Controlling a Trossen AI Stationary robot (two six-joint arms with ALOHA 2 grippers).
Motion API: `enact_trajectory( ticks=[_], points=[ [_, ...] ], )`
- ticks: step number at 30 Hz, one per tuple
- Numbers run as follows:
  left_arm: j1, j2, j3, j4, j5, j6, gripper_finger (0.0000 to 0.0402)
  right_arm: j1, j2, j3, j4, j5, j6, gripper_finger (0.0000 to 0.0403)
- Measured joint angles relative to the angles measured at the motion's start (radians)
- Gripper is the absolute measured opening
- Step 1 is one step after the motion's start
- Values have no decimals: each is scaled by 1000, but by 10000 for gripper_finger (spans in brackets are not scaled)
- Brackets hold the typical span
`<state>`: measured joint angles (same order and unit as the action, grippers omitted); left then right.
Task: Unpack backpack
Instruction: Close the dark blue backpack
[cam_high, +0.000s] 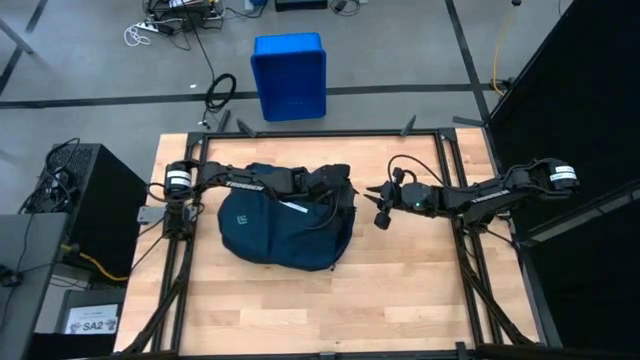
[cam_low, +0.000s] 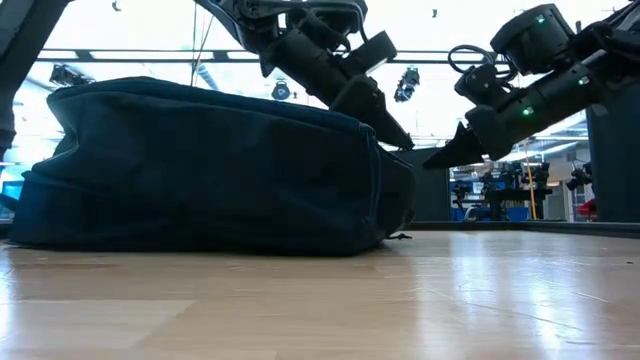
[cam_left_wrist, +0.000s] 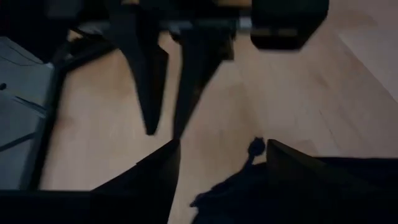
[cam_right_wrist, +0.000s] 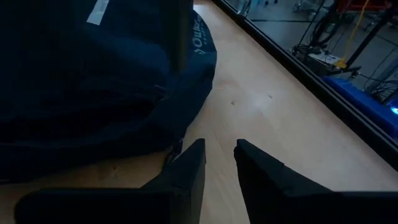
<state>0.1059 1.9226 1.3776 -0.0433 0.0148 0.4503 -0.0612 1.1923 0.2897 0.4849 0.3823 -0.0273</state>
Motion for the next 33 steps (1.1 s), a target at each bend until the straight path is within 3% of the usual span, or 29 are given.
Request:
enact_trajectory(
  ticks=[6,12,19,22,27,33],
  points=[
    [0,20,-1,7,3,-7,137,0,0,0,1,-20,0,62],
    [0,14,-1,35,3,-7,15,0,0,0,0,-20,0,68],
    [-24,12,67,-65,77,-9,1,3,0,0,-5,-24,-68,62],
    [-60,12,109,-156,94,-8,0,13,0,0,-10,-90,-119,65],
    [-119,11,168,-287,98,13,0,42,0,1,-9,-193,-198,81],
    [-161,-15,191,-317,169,-10,0,128,0,1,33,-237,-305,116]
  ],
)
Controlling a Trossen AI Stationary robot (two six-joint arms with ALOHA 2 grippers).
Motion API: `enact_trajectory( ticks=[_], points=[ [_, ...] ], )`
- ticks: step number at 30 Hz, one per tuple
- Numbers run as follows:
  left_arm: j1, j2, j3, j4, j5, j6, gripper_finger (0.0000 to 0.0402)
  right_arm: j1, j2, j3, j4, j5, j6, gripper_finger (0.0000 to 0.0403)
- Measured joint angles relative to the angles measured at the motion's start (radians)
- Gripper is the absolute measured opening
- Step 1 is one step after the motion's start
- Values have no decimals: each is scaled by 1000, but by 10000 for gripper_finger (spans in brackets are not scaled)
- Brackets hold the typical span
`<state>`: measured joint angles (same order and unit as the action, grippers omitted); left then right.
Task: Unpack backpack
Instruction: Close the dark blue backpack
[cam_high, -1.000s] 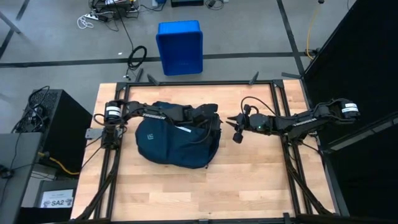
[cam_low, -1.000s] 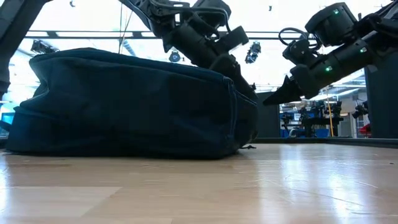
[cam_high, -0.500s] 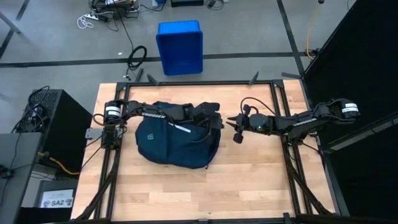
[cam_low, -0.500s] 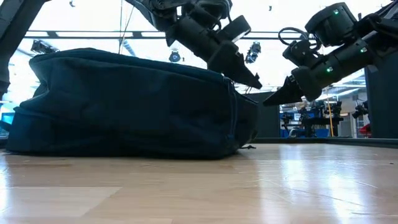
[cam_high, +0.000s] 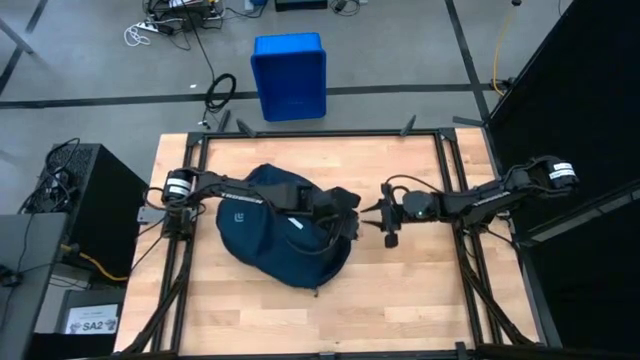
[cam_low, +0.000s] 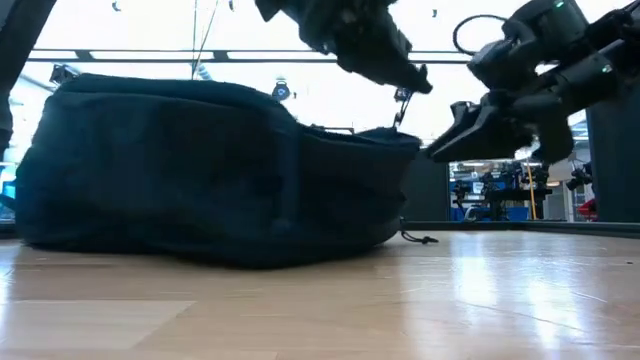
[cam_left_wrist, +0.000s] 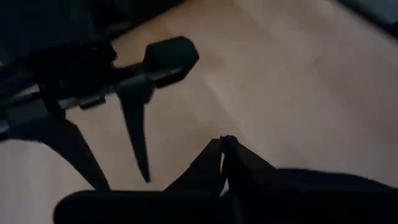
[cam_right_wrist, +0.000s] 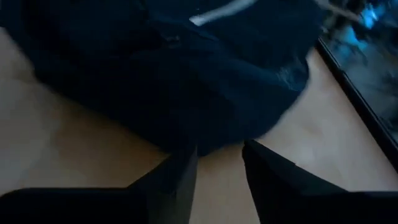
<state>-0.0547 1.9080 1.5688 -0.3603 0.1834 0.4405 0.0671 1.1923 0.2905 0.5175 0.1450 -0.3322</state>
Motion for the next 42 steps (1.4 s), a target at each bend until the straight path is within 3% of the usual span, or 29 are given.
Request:
enact_trajectory(
  ticks=[6,11,18,24,35,42],
  points=[
    [-32,-36,0,24,61,-25,0,102,0,1,163,7,-112,175],
    [-50,-50,0,73,85,-36,0,141,6,8,190,8,-143,219],
    [-52,-50,0,91,92,-65,0,143,204,127,219,-54,-135,244],
    [-52,-50,0,54,92,-80,0,142,344,223,227,-78,-144,236],
    [-62,-50,-4,-18,92,-87,0,142,343,237,234,-147,-147,214],
    [-81,-50,-5,-19,62,-78,0,134,343,237,250,-220,-147,159]
  ],
)
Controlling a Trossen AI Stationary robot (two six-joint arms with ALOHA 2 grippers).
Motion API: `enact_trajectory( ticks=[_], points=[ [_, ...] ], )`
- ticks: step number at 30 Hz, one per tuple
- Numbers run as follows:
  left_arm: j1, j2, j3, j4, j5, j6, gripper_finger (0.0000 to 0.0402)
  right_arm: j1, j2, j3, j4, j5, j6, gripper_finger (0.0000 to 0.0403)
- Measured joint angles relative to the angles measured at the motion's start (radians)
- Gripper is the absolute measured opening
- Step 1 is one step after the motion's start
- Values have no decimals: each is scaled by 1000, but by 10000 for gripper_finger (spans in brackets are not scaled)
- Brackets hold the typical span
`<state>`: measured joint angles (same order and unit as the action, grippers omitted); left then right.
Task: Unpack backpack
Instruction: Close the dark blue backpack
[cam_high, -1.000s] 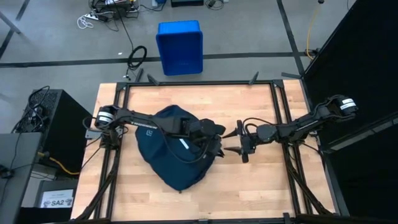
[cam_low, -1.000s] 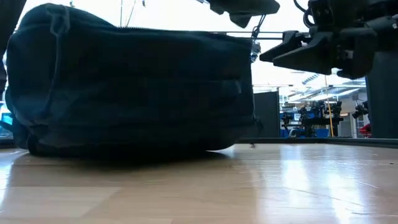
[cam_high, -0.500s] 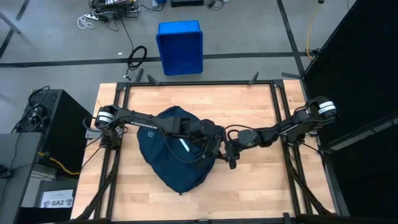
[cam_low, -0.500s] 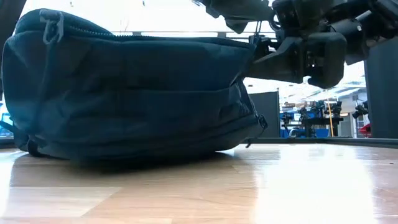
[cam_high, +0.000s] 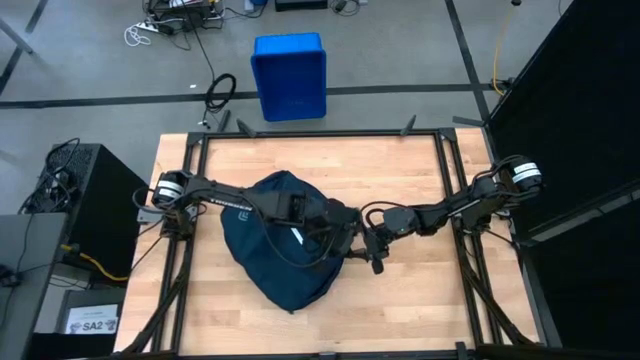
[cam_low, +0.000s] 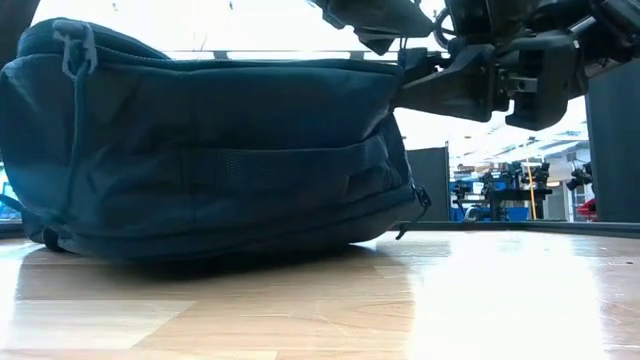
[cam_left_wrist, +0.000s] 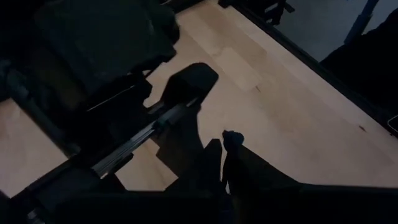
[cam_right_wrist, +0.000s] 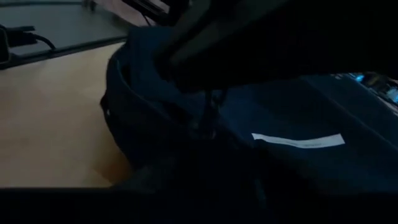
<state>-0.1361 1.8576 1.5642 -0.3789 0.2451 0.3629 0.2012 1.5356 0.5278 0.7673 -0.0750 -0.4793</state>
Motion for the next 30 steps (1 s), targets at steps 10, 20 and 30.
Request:
enact_trajectory(
  ticks=[10,20,30],
  points=[
    [-12,-3,0,-13,-37,4,0,-46,0,0,-18,-94,8,9],
    [-56,-30,-1,-100,-50,-19,0,-73,0,-4,-31,-2,41,1],
    [-116,-37,-1,-220,-54,-105,0,-107,-3,-5,-112,129,85,0]
  ],
)
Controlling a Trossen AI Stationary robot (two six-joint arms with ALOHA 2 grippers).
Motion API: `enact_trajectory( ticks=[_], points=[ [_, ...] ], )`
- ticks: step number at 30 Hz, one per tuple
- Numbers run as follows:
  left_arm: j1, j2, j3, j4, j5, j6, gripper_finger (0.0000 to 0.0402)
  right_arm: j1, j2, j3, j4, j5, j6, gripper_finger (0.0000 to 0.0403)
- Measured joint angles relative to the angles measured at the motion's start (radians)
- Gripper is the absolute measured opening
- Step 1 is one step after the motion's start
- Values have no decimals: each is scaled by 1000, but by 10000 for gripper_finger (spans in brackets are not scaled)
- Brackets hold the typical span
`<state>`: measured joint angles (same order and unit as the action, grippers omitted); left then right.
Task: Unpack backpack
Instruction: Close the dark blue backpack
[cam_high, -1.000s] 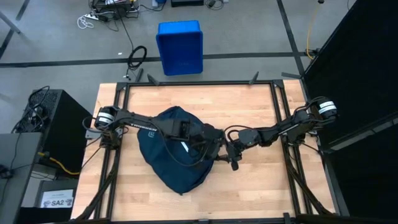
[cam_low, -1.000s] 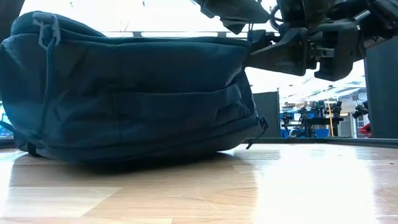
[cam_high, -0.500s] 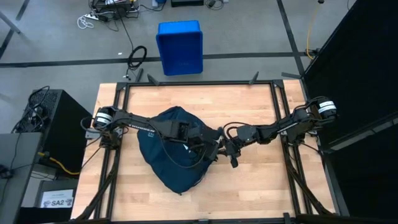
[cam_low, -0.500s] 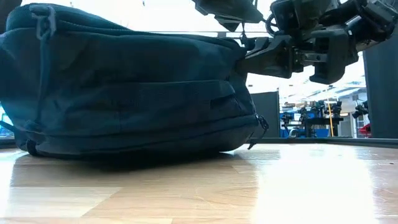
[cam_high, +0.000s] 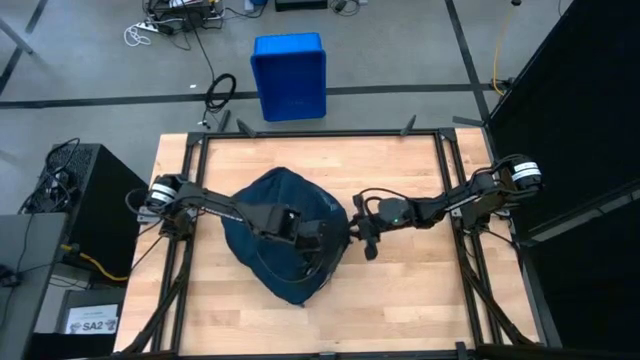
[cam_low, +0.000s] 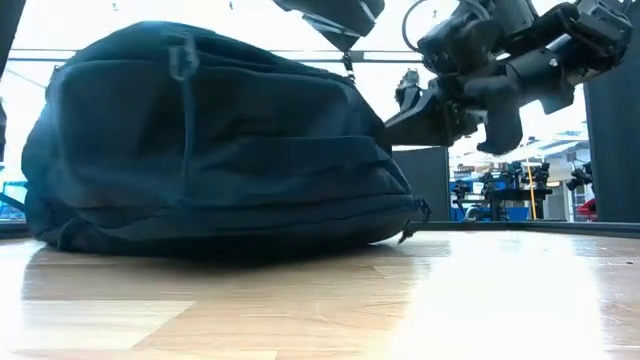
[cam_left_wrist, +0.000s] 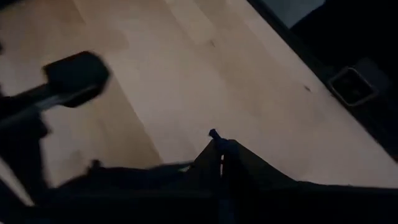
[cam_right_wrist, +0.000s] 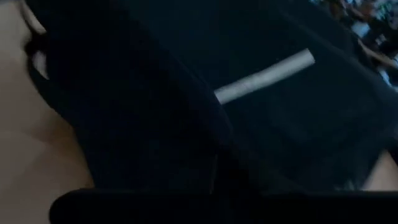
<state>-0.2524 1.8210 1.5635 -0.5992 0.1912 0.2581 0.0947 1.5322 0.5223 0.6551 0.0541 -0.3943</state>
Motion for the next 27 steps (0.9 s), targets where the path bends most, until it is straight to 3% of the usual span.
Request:
enact_trajectory(
  ticks=[7,12,18,27],
  points=[
    [-41,-10,1,-50,-1,-31,0,-52,-100,-1,-189,104,52,0],
    [-57,-10,2,-70,-13,-38,0,-108,-197,-58,-219,98,70,0],
    [-69,-10,2,-69,-18,-38,0,-254,-316,-128,-277,50,153,0],
    [-69,-10,-26,-34,-13,-50,0,-372,-349,-152,-282,3,204,0]
  ],
)
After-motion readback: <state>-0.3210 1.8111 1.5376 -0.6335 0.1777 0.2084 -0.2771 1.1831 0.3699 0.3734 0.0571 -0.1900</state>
